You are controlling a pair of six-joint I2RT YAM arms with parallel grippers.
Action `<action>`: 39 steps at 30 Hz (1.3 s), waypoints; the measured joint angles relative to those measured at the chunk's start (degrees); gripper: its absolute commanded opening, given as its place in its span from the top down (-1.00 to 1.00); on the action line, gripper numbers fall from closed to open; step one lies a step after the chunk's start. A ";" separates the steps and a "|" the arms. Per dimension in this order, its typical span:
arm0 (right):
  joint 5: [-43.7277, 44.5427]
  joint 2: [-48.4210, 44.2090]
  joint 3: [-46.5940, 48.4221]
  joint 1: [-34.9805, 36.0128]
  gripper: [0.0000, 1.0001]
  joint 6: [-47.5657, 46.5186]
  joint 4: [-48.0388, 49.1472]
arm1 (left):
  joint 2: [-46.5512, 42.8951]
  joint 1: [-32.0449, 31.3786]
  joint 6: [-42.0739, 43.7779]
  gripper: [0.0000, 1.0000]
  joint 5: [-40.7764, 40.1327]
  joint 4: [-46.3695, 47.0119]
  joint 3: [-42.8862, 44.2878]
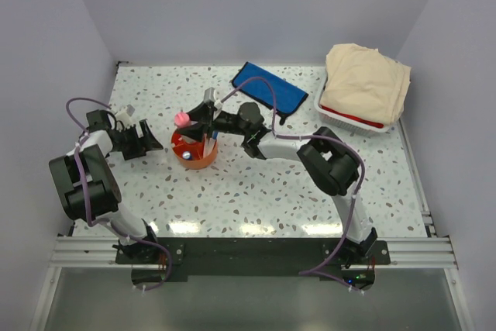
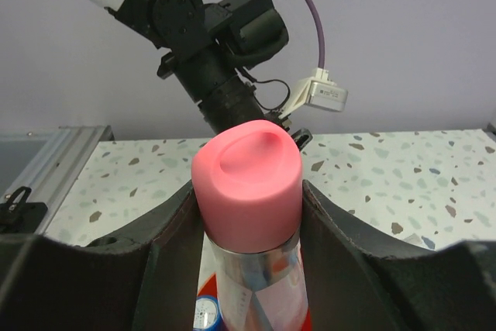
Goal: Sort the stationery into containers
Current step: Place the stationery in the storage box, then reset both arms
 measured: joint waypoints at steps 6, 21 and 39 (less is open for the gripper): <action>0.31 2.32 -0.11 0.00 1.00 -0.15 1.44 | 0.83 0.00 0.04 -0.68 -0.11 -0.02 0.00; 2.84 6.75 -4.20 -0.04 -0.07 -0.09 8.44 | 0.83 0.00 1.31 -0.68 -0.59 -0.57 0.00; 17.31 -14.16 3.39 -0.24 -0.98 -10.05 -26.93 | -6.82 0.00 -0.87 -0.71 1.07 0.44 1.01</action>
